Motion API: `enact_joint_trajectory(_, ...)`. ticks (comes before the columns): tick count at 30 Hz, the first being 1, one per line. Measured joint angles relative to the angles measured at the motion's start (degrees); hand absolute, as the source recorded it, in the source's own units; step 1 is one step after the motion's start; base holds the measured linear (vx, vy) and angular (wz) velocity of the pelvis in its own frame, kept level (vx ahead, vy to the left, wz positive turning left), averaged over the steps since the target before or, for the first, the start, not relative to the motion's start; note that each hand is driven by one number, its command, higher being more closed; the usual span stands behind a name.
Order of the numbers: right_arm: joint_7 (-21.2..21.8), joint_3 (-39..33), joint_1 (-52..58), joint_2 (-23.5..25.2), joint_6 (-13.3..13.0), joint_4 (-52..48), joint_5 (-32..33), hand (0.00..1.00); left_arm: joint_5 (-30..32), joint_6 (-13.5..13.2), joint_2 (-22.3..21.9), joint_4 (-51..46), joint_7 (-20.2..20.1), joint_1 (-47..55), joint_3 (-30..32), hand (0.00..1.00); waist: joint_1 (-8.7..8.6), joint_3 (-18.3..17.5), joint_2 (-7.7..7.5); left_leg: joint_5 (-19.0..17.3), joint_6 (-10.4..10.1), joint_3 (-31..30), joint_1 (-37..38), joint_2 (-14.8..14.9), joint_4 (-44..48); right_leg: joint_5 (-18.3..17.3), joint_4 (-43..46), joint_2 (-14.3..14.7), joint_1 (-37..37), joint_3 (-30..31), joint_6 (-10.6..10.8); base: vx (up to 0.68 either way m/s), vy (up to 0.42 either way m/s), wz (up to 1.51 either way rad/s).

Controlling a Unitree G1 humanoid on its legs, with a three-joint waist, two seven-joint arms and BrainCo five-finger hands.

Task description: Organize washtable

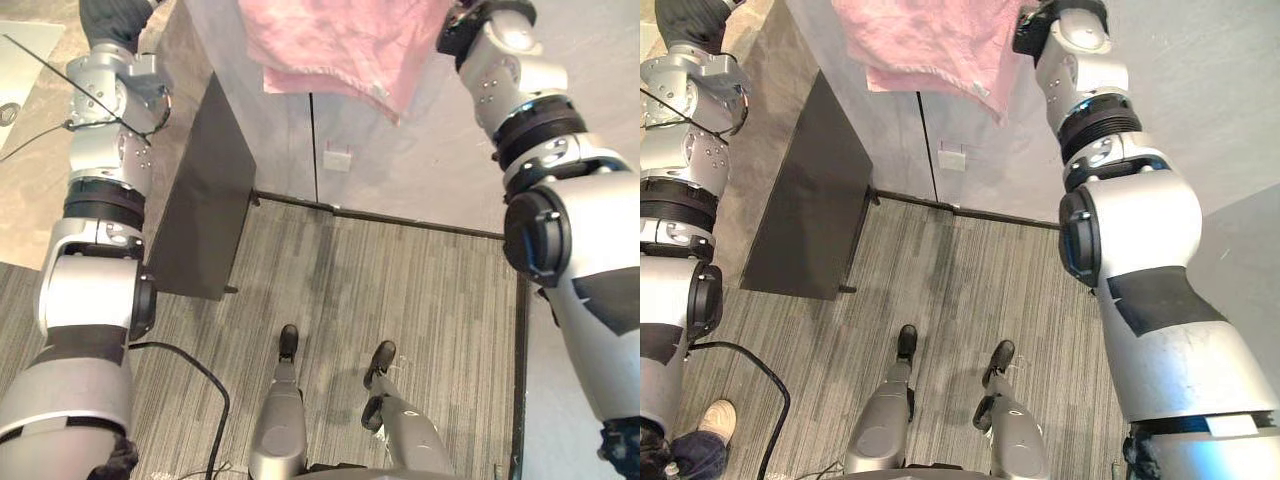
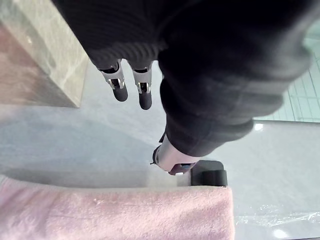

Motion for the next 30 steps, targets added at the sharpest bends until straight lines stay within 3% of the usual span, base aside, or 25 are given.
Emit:
enact_joint_trajectory(5, -2.8, -9.1, 3.6, -10.2, 0.1, 0.0, 0.7, 0.0, 0.9, 0.5, 3.9, 0.0, 0.3, 0.0, 1.2, 0.0, -0.63, -0.1, 0.01, 0.0, 0.0, -0.8, 1.6, -0.4, 0.0, -0.4, -0.2, -0.3, 2.2, -1.0, 0.1, -0.05, -0.042, 0.11)
enact_joint_trajectory(8, -5.8, -12.2, 3.8, -12.7, 0.0, -0.5, 4.1, 0.0, 0.9, 1.1, 5.2, 0.0, 1.5, 0.0, 3.3, 0.0, -1.57, -0.1, 0.08, 0.0, 0.0, -0.9, 2.6, -0.5, 0.0, -0.4, -0.3, -0.4, 3.3, -1.1, 0.1, -0.06, -0.055, 0.04)
enact_joint_trajectory(12, -9.1, -14.4, 7.0, -14.1, -0.2, -6.3, 10.7, 0.0, 0.9, 1.1, 5.3, -3.5, 1.4, 1.4, 3.4, 0.0, -2.47, -2.2, 0.19, 0.0, 0.0, -0.9, 3.0, -0.6, 0.0, -0.5, -0.3, -0.4, 3.8, -1.2, 0.2, -0.07, -0.058, 0.01)
enact_joint_trajectory(15, -10.3, -14.3, 9.2, -14.2, -0.4, -9.6, 10.8, 0.0, 0.8, 1.1, 5.3, -6.8, 1.3, 3.4, 2.4, 0.0, -2.87, -4.1, 0.24, -0.3, 0.4, -1.0, 3.0, -0.7, 0.0, -1.1, -0.3, -0.6, 3.9, -1.3, 0.7, -0.05, -0.053, 0.02)
enact_joint_trajectory(19, -10.8, -11.2, 9.9, -14.3, -2.8, -13.9, 10.8, 0.0, 0.2, 0.9, 5.3, -10.0, 0.6, 4.0, -0.5, 0.0, -2.89, -5.8, 0.38, -0.5, 0.6, -0.9, 3.8, -0.8, 0.0, -1.3, -0.3, -0.8, 4.6, -1.2, 0.7, -0.07, -0.052, 0.0)
enact_joint_trajectory(21, -9.8, -7.2, 10.9, -13.1, -4.4, -17.4, 11.6, 0.0, -0.6, 0.9, 5.3, -11.8, -1.5, 4.4, -4.9, 0.0, -2.86, -7.3, 0.38, -0.8, 0.5, -0.9, 3.9, -0.8, -0.1, -1.4, -0.3, -0.8, 4.7, -1.1, 0.6, -0.05, -0.044, -0.04)
enact_joint_trajectory(25, -6.4, 5.8, 17.6, -2.6, -7.5, -30.4, 14.4, 0.0, -4.6, 0.7, 5.4, -27.1, -5.3, 15.1, -13.6, 0.0, -2.86, -11.8, 0.39, -1.8, 0.2, 1.0, 4.9, -0.7, -0.1, -1.6, -0.4, -0.8, 4.5, 0.6, 0.8, -0.02, -0.029, -0.22)
enact_joint_trajectory(30, -2.3, 22.6, 25.9, 7.0, -8.3, -39.9, 15.9, 0.0, -8.3, 0.8, 7.8, -43.4, -9.0, 25.5, -18.2, 0.0, -2.7, -13.8, 0.37, -2.3, -0.1, 3.2, 5.2, -0.5, -0.1, -1.6, -0.4, -0.8, 3.7, 2.6, 0.7, -0.03, -0.005, -0.2)
